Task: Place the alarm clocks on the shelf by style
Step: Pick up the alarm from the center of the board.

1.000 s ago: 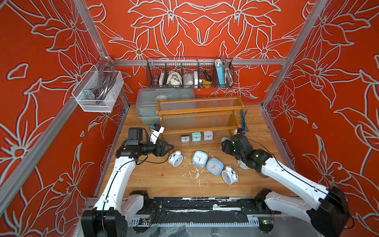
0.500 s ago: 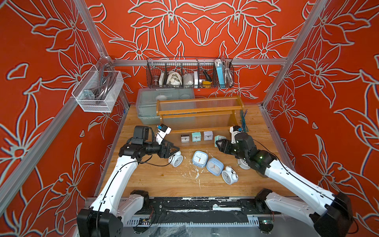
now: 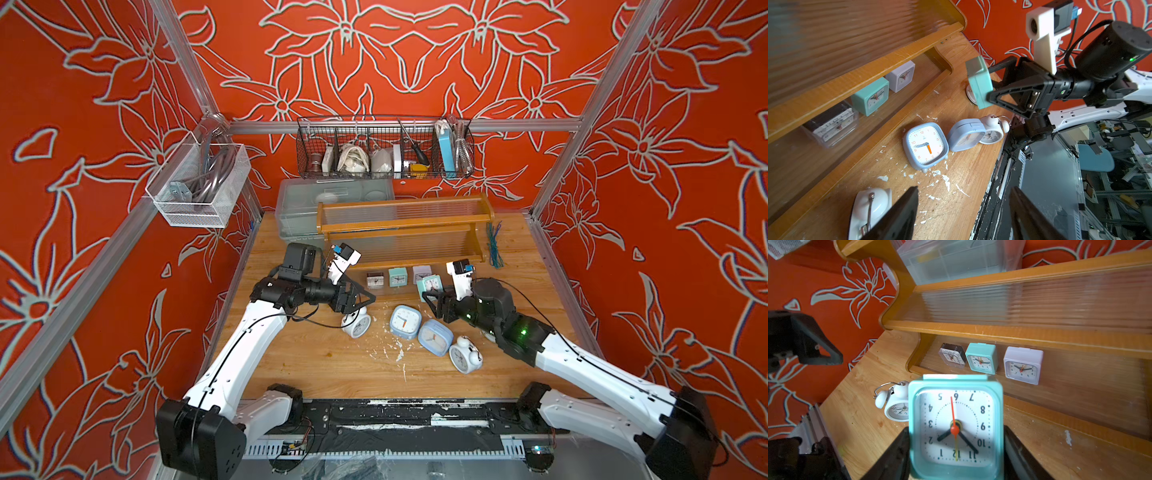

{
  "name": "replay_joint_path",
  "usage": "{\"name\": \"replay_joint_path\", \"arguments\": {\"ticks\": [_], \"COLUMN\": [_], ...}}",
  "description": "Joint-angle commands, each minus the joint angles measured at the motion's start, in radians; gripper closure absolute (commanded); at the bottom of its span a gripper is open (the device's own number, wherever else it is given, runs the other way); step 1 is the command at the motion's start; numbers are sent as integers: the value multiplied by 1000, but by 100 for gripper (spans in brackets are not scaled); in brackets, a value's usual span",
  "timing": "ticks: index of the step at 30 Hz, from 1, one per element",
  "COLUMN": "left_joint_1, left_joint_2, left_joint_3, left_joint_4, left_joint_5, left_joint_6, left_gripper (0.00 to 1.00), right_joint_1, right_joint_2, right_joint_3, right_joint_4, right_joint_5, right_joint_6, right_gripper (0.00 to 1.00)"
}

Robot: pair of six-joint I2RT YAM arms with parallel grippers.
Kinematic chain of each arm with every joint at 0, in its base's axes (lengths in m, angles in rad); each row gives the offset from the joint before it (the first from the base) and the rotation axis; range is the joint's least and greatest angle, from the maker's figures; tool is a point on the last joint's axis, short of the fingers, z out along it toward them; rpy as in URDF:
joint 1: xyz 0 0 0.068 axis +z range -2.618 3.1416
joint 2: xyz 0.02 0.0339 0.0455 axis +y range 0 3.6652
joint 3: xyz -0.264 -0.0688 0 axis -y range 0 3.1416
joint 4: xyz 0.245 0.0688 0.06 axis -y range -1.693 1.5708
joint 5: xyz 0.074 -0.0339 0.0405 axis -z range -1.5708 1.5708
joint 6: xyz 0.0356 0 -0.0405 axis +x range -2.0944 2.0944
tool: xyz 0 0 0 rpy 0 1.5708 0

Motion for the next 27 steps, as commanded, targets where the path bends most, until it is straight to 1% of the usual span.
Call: {"name": "replay_joint_path", "arguments": {"ticks": [1, 3, 5, 9, 12, 27], "left_joint_1": [-41, -72, -105, -165, -186, -196], "left_joint_2": [25, 36, 45, 71, 89, 100], "left_joint_3": [32, 39, 44, 49, 55, 34], "left_joint_4": [-28, -28, -28, -29, -30, 4], "left_joint_5": [17, 11, -1, -30, -34, -39], "left_joint_6": [-31, -36, -39, -39, -39, -51], "left_gripper": [30, 30, 30, 29, 29, 29], "right_joint_1": [48, 87, 114, 142, 155, 218], "right_joint_2": [0, 8, 13, 34, 47, 93], "right_joint_3": [-50, -74, -84, -86, -87, -101], "right_joint_4": [186, 242, 275, 304, 319, 376], "right_joint_5": [31, 57, 78, 85, 91, 93], "right_joint_6": [-186, -251, -286, -315, -325, -327], "right_gripper": [49, 49, 49, 49, 49, 49]}}
